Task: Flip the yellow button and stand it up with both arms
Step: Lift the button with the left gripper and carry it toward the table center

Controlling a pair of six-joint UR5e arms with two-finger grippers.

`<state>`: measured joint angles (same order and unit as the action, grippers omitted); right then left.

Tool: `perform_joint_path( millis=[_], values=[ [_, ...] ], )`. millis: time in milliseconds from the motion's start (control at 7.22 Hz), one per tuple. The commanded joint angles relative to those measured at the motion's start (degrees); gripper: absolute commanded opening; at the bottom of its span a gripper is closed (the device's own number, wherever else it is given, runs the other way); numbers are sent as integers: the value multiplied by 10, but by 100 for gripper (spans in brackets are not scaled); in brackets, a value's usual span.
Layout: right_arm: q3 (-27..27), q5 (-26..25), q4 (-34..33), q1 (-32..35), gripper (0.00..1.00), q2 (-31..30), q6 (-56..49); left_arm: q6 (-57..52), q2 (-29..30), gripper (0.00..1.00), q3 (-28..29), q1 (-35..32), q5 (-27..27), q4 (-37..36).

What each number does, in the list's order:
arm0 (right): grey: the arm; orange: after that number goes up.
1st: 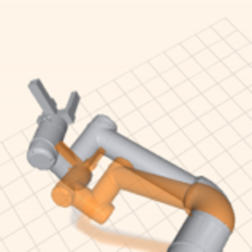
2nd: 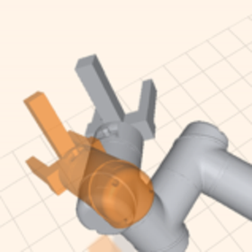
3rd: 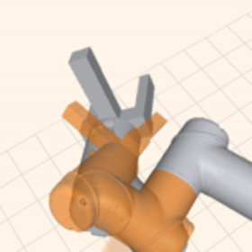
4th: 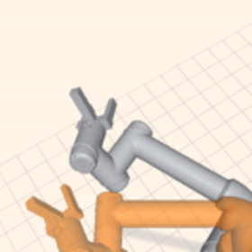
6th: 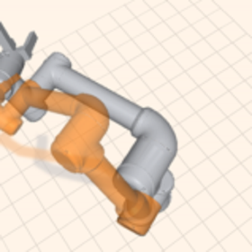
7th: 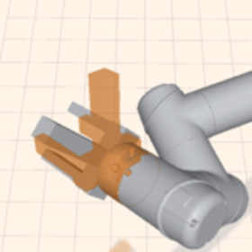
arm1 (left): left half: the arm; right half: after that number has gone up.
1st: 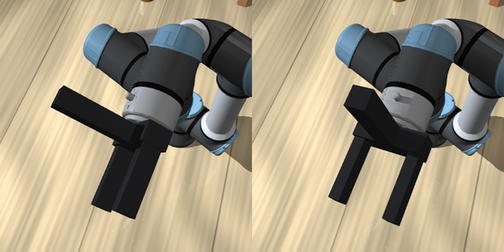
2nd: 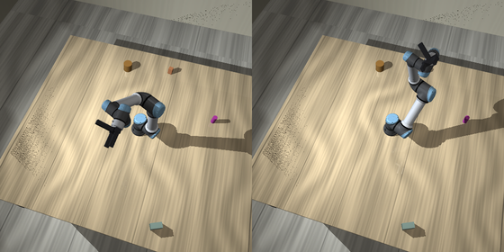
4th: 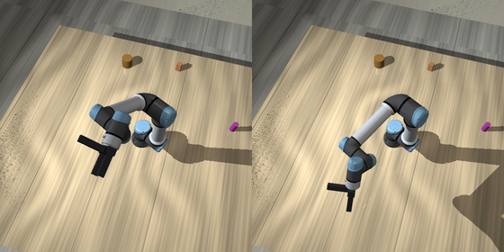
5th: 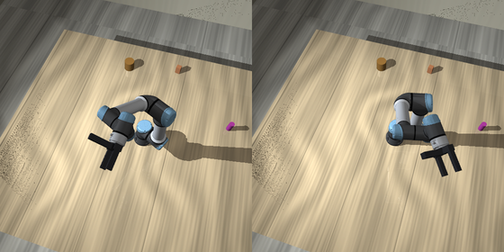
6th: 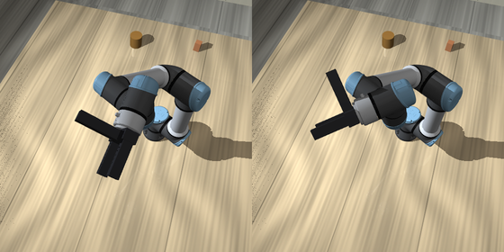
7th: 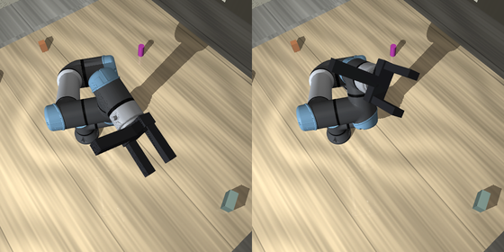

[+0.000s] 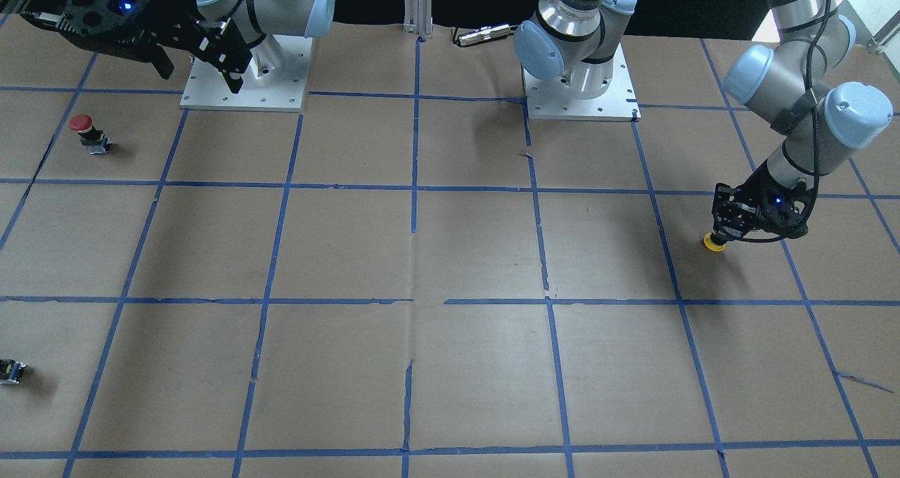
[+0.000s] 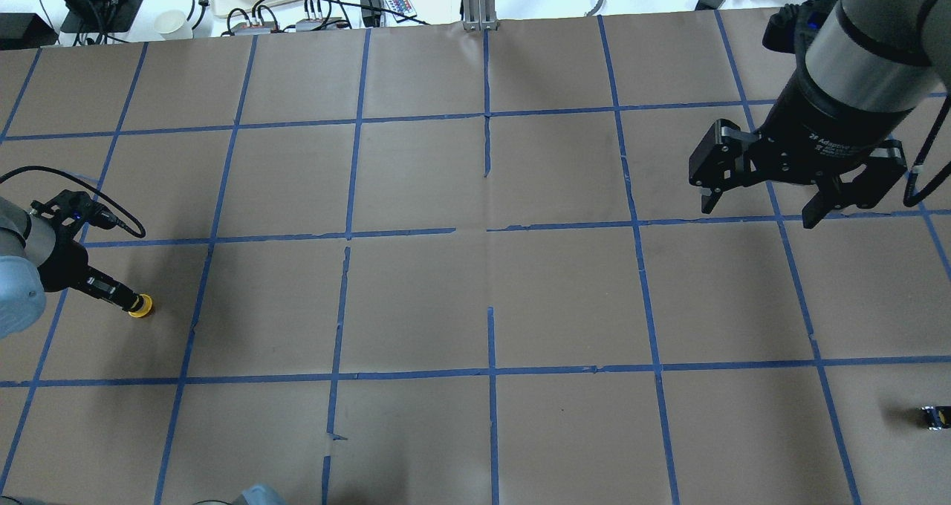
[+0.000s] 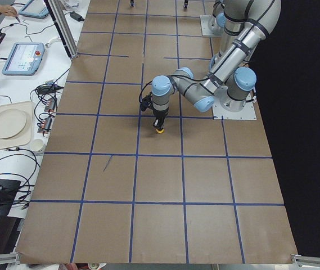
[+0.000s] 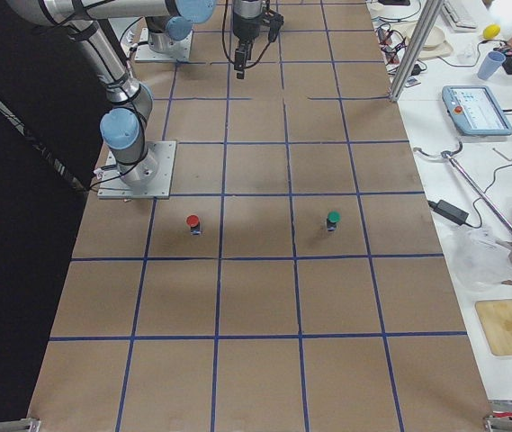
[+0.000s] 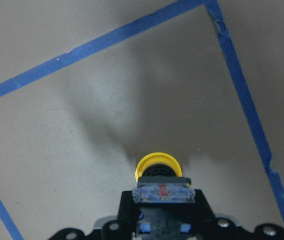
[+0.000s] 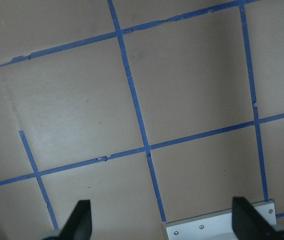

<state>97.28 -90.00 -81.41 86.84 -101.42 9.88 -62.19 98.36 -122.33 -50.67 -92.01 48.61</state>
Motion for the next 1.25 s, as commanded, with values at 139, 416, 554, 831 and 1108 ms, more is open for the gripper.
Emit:
perform_joint_path(
  millis=[139,416,554,831,1108],
  values=[
    [6,7,-16,0,100,-5,-2,30,-89,8,3,-13,72,118],
    [5,6,-33,0,100,-4,-3,63,-113,2,3,-42,143,207],
    [1,9,-33,0,100,-11,-3,118,-114,2,3,-70,225,256],
    [29,13,-31,-5,100,-12,8,213,-120,3,3,-175,364,292],
    [27,50,-31,-14,100,-10,59,377,-118,3,3,-265,542,281]
  ],
)
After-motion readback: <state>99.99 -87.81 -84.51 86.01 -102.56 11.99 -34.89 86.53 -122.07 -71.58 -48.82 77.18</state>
